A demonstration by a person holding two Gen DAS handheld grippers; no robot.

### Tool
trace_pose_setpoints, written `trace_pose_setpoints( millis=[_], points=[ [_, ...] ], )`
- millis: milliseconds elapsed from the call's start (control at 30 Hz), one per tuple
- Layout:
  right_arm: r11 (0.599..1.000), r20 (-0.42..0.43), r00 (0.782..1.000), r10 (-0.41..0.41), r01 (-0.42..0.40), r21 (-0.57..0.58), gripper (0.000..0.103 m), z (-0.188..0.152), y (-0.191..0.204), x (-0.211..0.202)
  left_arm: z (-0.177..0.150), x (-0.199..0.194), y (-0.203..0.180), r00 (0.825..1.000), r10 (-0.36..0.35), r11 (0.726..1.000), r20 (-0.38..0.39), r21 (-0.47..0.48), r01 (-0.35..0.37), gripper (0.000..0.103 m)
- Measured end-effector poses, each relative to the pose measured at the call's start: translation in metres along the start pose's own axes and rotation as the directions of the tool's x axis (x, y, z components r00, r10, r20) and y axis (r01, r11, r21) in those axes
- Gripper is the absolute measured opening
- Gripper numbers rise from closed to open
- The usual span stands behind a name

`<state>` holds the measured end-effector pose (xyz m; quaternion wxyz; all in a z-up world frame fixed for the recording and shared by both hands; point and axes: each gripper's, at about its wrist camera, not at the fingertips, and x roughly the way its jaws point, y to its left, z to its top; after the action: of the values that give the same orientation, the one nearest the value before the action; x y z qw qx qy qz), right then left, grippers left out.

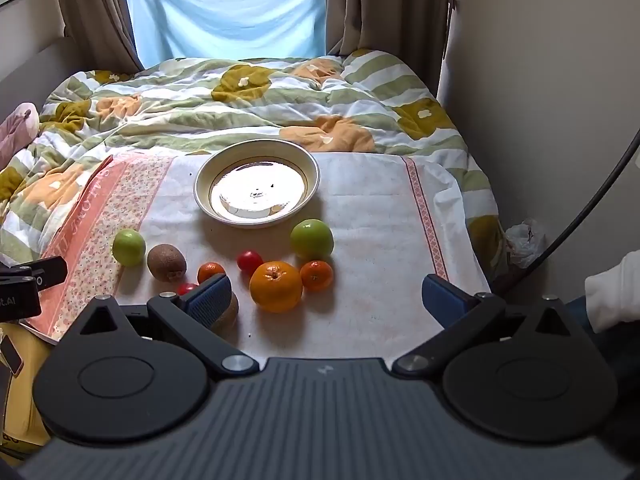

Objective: Organize fruits

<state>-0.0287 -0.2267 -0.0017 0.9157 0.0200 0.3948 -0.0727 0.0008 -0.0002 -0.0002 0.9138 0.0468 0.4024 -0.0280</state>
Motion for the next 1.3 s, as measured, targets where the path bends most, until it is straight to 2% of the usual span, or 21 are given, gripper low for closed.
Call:
trace_pose_setpoints(
  millis=[133,367,1300],
  points=[
    [1.000,-0.003,1.000,0.003,-0.003,0.000,0.103,0.0004,-0.0001,0.0006,0.0013,0.0027,-0.0048,1.000,0.012,1.000,-0.004,0.005,-0.012,0.103],
    [1.000,-0.004,1.000,0.002,-0.002,-0.003,0.103,0.0011,-0.0001,0.0003,0.0026,0.0024,-0.0008,1.000,-0.017,1.000,0.014,-0.010,0.017,0.103],
    [1.000,-0.006,1.000,0.008,-0.008,-0.007,0.103,0.0039,0.0054,0.0057,0.0069,0.0035,-0.0012,1.000,-0.003,1.000,0.016,0.001,0.003,0.103]
  ],
)
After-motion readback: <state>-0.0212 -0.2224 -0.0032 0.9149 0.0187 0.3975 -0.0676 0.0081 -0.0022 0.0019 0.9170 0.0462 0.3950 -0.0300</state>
